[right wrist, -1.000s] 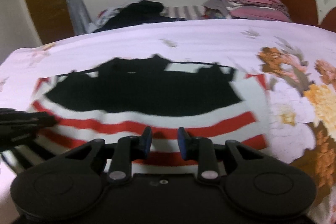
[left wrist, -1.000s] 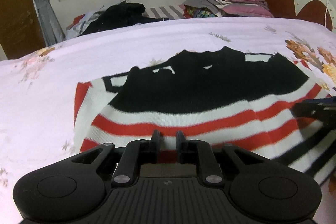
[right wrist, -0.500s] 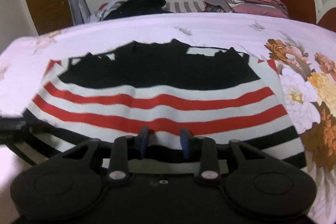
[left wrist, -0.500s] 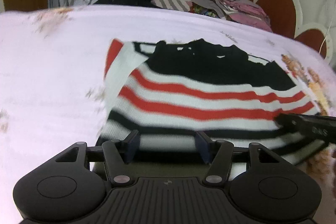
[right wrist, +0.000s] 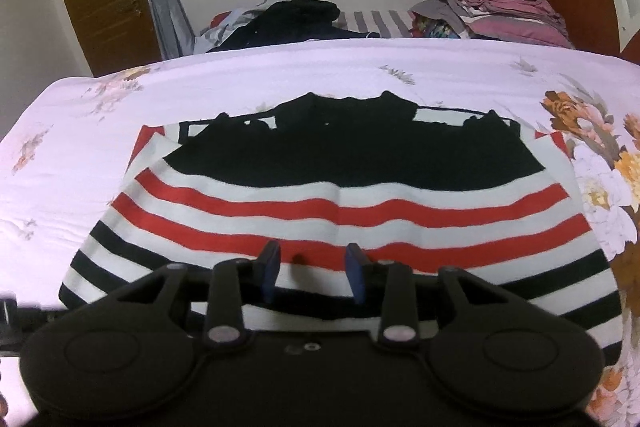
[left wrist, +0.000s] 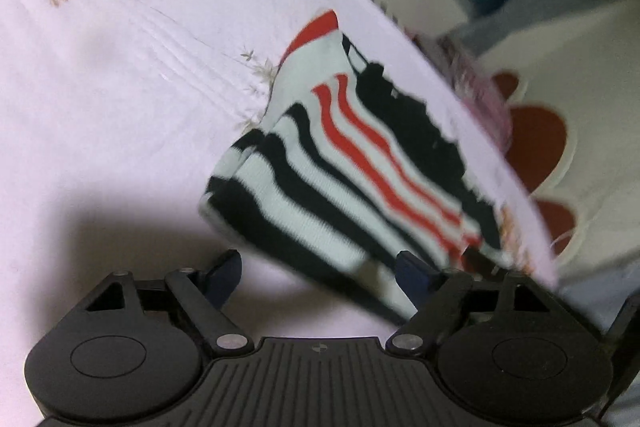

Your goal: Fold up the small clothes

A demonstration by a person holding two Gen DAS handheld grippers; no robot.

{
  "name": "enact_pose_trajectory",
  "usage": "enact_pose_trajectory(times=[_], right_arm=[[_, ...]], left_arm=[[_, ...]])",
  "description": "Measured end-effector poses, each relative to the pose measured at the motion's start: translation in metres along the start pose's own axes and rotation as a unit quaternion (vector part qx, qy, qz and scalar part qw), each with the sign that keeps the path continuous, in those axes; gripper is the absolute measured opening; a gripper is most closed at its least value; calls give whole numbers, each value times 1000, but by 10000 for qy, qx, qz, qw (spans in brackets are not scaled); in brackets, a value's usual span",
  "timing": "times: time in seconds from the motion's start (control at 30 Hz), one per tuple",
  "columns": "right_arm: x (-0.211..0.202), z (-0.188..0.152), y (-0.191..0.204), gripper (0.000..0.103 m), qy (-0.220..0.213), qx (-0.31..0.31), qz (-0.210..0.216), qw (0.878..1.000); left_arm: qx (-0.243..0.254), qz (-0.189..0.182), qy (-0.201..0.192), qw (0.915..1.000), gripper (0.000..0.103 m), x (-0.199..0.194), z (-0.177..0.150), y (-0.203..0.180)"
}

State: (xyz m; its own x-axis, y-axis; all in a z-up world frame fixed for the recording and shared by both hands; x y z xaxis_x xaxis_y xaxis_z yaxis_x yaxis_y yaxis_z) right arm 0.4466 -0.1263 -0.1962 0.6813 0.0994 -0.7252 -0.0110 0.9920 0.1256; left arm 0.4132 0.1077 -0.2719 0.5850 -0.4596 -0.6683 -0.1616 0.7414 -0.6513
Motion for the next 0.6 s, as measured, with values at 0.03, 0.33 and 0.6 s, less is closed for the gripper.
enact_pose_trajectory(times=[0.03,0.33,0.6], right_arm=[[1,0,1,35,-1,1,-10,10000],[12,3,2,35,2,42,-104,9999],[37,-4,-6,36,129,-194,-283,9993]], left_arm=[[-168,-104,-41,9998,86,4,2,1],[-559,-801,-769,9922,90,29,16,-6],[-943,-801,-1052,9867,25,58,24,2]])
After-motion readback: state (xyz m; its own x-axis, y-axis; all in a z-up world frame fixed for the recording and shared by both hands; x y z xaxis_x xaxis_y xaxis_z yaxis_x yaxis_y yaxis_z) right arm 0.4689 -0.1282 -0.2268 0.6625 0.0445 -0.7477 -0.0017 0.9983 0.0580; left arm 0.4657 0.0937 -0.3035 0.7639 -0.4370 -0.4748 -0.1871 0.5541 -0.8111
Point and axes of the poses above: each gripper's, at about its wrist camera, not at the fingertips, and x roughly the way its jaws point, y to its left, z to its top, the point moved 9 cm from there along x, roughly the way its jaws point, and after that the axes turned 2 degrees about x, right-handed, at the moved point
